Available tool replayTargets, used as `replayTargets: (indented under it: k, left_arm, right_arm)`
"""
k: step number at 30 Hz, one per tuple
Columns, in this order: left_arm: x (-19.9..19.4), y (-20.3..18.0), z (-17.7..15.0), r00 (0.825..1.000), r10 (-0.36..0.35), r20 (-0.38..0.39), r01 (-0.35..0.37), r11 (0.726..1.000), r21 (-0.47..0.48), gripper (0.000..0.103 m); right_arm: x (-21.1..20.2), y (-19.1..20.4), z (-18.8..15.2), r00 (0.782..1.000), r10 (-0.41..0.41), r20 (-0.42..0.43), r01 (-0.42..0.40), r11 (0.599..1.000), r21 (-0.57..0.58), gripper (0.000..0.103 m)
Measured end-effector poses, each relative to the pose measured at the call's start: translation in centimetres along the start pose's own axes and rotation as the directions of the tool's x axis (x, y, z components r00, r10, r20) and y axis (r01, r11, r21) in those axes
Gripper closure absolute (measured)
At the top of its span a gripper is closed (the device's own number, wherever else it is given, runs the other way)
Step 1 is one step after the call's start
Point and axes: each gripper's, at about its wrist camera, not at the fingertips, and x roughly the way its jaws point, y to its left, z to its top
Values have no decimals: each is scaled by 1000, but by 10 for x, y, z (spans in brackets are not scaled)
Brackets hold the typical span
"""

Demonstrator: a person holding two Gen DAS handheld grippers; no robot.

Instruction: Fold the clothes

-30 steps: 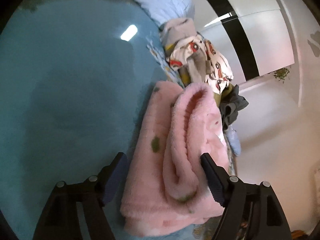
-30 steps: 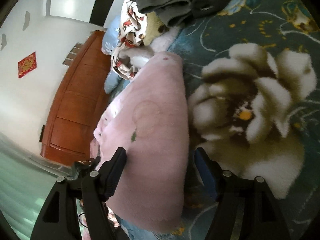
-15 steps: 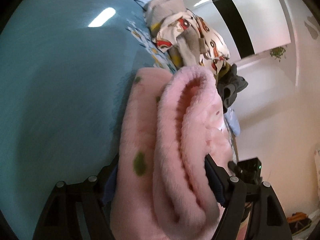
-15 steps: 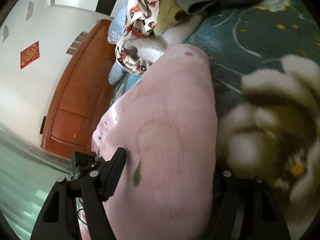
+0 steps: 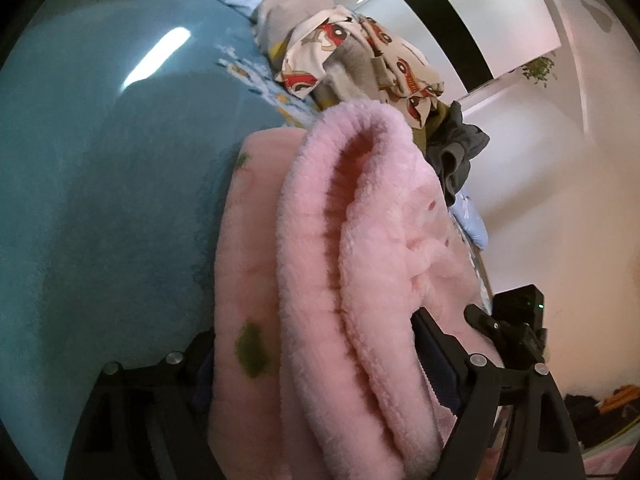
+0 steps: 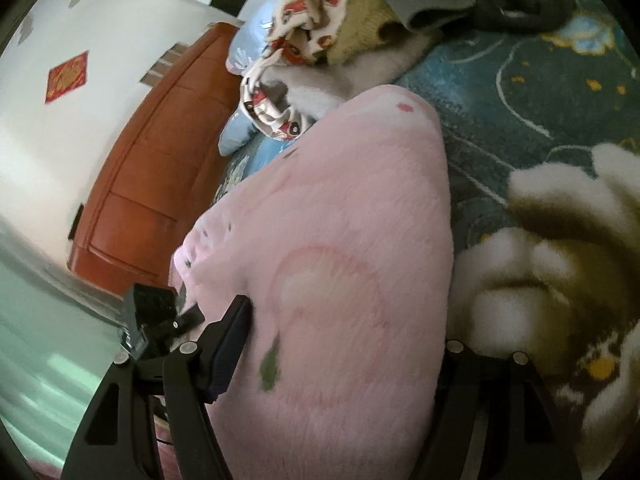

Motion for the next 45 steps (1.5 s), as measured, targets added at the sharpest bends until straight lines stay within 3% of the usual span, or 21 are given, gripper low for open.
replayTargets:
  k: [3,14,18,22,26,31,33,36,42,45]
  left_arm:
    - [0,-1,0,1000,3,9,-4,1000,10,17]
    - [5,-5,7,1000,13,17,-13,1000,3,18]
    - [6,-7,9,1000,14,21,-14,1000,3,29]
    - [2,-11,13,999,13,33,-13,1000,2,41]
    - [-7,-11,18,999,12,53,-11,1000,-13,47]
    - [-38,-1,26,989,37,141,-30,998,-52,48]
    - [-67,14,31,973,74,221,-56,995,-87,48]
    - [-111,37,39,933,132,334,-89,986,-142,48]
    - [-191,83,51,822,272,500,-162,954,-252,48]
    - [-225,110,48,769,325,550,-171,934,-312,48]
  right_arm:
    - [-4,0,-7,1000,6,20,-6,1000,-1,31]
    - [12,18,7,993,-115,16,115,993,-12,31]
    - [11,21,8,989,-145,19,145,989,-2,47]
    - [7,34,8,982,-189,27,189,982,-7,56]
    - [7,70,19,972,-231,43,234,968,-88,60]
    - [28,128,49,975,-221,38,224,953,-206,62]
    - [52,155,62,977,-212,18,209,941,-265,62]
    - [99,200,80,982,-187,-37,163,924,-345,62]
    - [224,298,106,965,-166,-204,60,894,-444,62]
    - [285,350,104,948,-187,-257,23,847,-531,62]
